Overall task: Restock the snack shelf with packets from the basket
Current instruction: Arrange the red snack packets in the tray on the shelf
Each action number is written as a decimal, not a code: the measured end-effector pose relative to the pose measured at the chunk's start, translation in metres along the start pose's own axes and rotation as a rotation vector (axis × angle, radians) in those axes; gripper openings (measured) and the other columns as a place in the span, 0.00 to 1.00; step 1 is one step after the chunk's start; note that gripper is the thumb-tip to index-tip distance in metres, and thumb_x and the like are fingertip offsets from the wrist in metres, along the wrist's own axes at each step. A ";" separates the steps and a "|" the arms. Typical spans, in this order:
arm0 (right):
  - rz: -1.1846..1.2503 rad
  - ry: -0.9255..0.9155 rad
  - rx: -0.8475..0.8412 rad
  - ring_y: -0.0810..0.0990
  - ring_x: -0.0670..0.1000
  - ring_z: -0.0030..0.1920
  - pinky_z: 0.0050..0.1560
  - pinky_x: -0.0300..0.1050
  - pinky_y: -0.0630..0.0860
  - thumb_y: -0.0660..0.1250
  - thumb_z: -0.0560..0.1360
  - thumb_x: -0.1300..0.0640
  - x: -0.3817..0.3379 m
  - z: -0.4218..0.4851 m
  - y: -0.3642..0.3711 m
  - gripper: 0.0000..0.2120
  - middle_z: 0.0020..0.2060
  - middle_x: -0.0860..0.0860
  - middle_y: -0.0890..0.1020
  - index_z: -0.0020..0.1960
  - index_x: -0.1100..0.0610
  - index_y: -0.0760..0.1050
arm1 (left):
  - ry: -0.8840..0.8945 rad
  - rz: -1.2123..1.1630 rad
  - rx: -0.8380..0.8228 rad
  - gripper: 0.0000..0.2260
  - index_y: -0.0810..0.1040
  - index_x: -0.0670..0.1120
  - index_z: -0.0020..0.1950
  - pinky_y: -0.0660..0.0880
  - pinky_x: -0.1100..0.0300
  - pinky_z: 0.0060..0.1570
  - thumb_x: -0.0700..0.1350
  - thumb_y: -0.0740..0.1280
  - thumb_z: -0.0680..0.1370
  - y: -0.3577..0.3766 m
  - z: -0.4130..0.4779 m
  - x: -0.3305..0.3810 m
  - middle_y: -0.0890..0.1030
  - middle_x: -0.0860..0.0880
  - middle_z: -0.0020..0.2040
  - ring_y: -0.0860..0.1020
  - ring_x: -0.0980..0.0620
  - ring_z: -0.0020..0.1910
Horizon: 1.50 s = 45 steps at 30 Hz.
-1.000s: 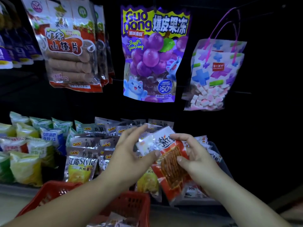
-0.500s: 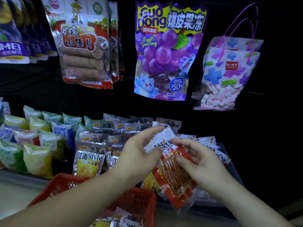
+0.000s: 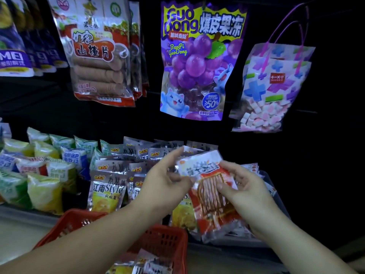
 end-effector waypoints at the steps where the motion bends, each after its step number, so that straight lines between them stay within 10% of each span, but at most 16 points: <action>1: 0.056 0.022 0.053 0.78 0.27 0.53 0.55 0.33 0.79 0.72 0.78 0.65 0.003 0.001 -0.005 0.25 0.59 0.35 0.80 0.68 0.41 0.76 | -0.039 -0.061 -0.052 0.33 0.66 0.65 0.76 0.80 0.67 0.38 0.43 0.75 0.78 0.007 -0.004 -0.004 0.79 0.56 0.56 0.84 0.57 0.43; 4: 0.209 0.127 0.100 0.84 0.45 0.57 0.54 0.45 0.82 0.71 0.77 0.70 0.017 0.003 -0.006 0.30 0.62 0.43 0.81 0.73 0.47 0.73 | -0.099 -0.097 -0.213 0.33 0.66 0.67 0.74 0.76 0.65 0.33 0.41 0.74 0.78 0.036 -0.023 -0.008 0.77 0.56 0.56 0.80 0.61 0.32; 10: 0.202 0.100 -0.120 0.87 0.57 0.48 0.37 0.49 0.83 0.73 0.73 0.75 0.007 0.001 0.009 0.34 0.55 0.54 0.84 0.68 0.43 0.77 | -0.061 -0.170 0.019 0.21 0.78 0.59 0.65 0.84 0.50 0.41 0.36 0.72 0.79 0.014 -0.010 -0.005 0.82 0.51 0.53 0.83 0.50 0.36; 17: 0.105 0.051 -0.035 0.88 0.51 0.48 0.46 0.50 0.85 0.72 0.75 0.72 0.009 -0.001 0.006 0.27 0.57 0.52 0.84 0.63 0.43 0.79 | -0.070 -0.196 -0.085 0.22 0.75 0.58 0.68 0.79 0.64 0.38 0.39 0.72 0.79 0.023 -0.015 -0.003 0.85 0.53 0.39 0.82 0.52 0.34; 20: -0.248 -0.115 0.008 0.78 0.33 0.57 0.54 0.27 0.75 0.73 0.79 0.54 -0.012 -0.003 0.001 0.23 0.68 0.40 0.75 0.63 0.27 0.73 | -0.064 -0.062 -0.021 0.19 0.75 0.64 0.64 0.74 0.58 0.32 0.41 0.70 0.81 0.014 -0.012 -0.011 0.76 0.49 0.27 0.74 0.47 0.31; 25: 0.333 0.083 -0.154 0.83 0.45 0.61 0.53 0.49 0.83 0.69 0.80 0.55 -0.001 -0.004 0.023 0.18 0.59 0.43 0.84 0.64 0.35 0.80 | 0.325 0.130 -0.126 0.19 0.81 0.56 0.61 0.74 0.69 0.44 0.34 0.67 0.79 0.043 -0.031 0.020 0.82 0.67 0.51 0.80 0.66 0.41; 30: 0.192 0.103 0.024 0.82 0.58 0.59 0.64 0.61 0.78 0.72 0.77 0.66 0.019 0.006 -0.001 0.22 0.58 0.51 0.85 0.59 0.39 0.83 | 0.429 0.310 -0.341 0.16 0.79 0.61 0.67 0.66 0.74 0.66 0.46 0.67 0.82 0.072 -0.043 0.019 0.70 0.74 0.68 0.67 0.72 0.70; 38: 0.074 -0.019 -0.005 0.86 0.62 0.50 0.50 0.63 0.84 0.65 0.80 0.72 0.001 0.002 -0.014 0.23 0.47 0.53 0.87 0.55 0.42 0.76 | 0.077 0.016 -0.070 0.12 0.75 0.58 0.52 0.74 0.67 0.41 0.42 0.74 0.78 0.038 0.008 -0.005 0.80 0.53 0.52 0.78 0.62 0.42; 42: -0.085 -0.210 0.055 0.85 0.51 0.48 0.49 0.45 0.79 0.72 0.77 0.68 -0.022 0.002 -0.028 0.43 0.46 0.52 0.86 0.74 0.28 0.59 | 0.136 -0.026 -0.041 0.14 0.77 0.56 0.49 0.74 0.53 0.33 0.35 0.70 0.79 0.045 0.028 0.010 0.78 0.39 0.48 0.71 0.50 0.33; 45: -0.208 -0.278 0.197 0.80 0.39 0.40 0.43 0.31 0.76 0.77 0.74 0.63 -0.043 0.017 -0.057 0.37 0.41 0.49 0.80 0.72 0.37 0.66 | 0.196 0.006 -0.079 0.12 0.76 0.53 0.51 0.68 0.60 0.29 0.34 0.69 0.80 0.060 0.040 0.022 0.74 0.43 0.39 0.66 0.51 0.30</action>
Point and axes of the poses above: each hand's wrist, its own z-axis towards the middle knuckle, its own y-axis out of the palm, x = y × z, the point moved 10 cm from there along z, towards the middle knuckle
